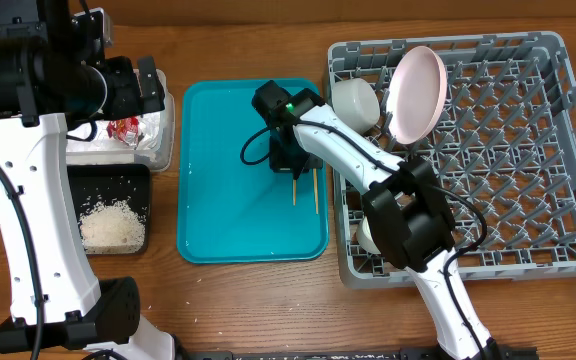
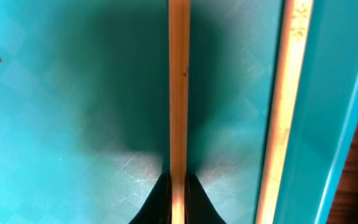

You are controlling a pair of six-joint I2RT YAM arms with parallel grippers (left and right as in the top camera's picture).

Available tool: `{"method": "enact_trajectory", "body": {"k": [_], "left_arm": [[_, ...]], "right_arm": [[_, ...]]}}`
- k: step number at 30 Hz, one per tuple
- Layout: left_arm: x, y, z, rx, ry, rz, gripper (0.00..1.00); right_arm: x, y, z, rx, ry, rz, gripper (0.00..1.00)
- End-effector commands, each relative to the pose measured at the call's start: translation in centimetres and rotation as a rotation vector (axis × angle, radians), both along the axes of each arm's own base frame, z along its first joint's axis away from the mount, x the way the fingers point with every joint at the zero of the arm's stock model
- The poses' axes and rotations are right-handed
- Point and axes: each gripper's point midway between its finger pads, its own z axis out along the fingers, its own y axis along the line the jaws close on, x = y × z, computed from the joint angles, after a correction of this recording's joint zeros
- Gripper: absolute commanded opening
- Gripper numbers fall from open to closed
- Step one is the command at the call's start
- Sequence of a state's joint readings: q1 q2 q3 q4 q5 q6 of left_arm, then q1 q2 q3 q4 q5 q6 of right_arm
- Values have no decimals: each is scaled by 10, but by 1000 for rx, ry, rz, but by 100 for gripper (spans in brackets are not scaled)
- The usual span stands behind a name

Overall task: Sort waste into correct bins and load items into the dishwasher
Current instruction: 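Reach the right gripper down to the wooden chopsticks and grasp them, then carry the chopstick right into the dish rack and release it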

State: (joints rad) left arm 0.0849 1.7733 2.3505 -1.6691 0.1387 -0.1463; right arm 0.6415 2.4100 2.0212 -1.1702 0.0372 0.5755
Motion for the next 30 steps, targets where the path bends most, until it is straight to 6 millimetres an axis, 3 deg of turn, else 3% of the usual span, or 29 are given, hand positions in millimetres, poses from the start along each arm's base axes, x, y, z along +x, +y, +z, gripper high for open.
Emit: {"method": "enact_trajectory", "body": {"k": [1, 3, 6, 12, 15, 19, 25, 28, 30], "left_arm": [[0, -1, 4, 3, -18, -21, 100], [0, -1, 4, 3, -18, -21, 100], [0, -1, 4, 3, -18, -20, 100], [0, -1, 4, 3, -18, -20, 100], [0, -1, 4, 3, -18, -20, 100], [0, -1, 4, 3, -18, -20, 100], [0, -1, 4, 3, -18, -21, 100], [0, -1, 4, 3, -18, -20, 100], [0, -1, 4, 3, -18, -20, 100]], "right_arm": [[-10, -1, -21, -10, 66, -1, 4], [-10, -2, -13, -14, 68, 7, 4], [-6, -2, 13, -5, 50, 46, 4], [1, 1, 110, 55, -63, 81, 4], [-5, -5, 168, 91, -121, 97, 4], [-18, -31, 223, 85, -187, 86, 4], [-27, -61, 284, 154, -309, 73, 4], [-38, -86, 301, 151, -336, 70, 4], [-45, -108, 298, 117, -319, 37, 4]]}}
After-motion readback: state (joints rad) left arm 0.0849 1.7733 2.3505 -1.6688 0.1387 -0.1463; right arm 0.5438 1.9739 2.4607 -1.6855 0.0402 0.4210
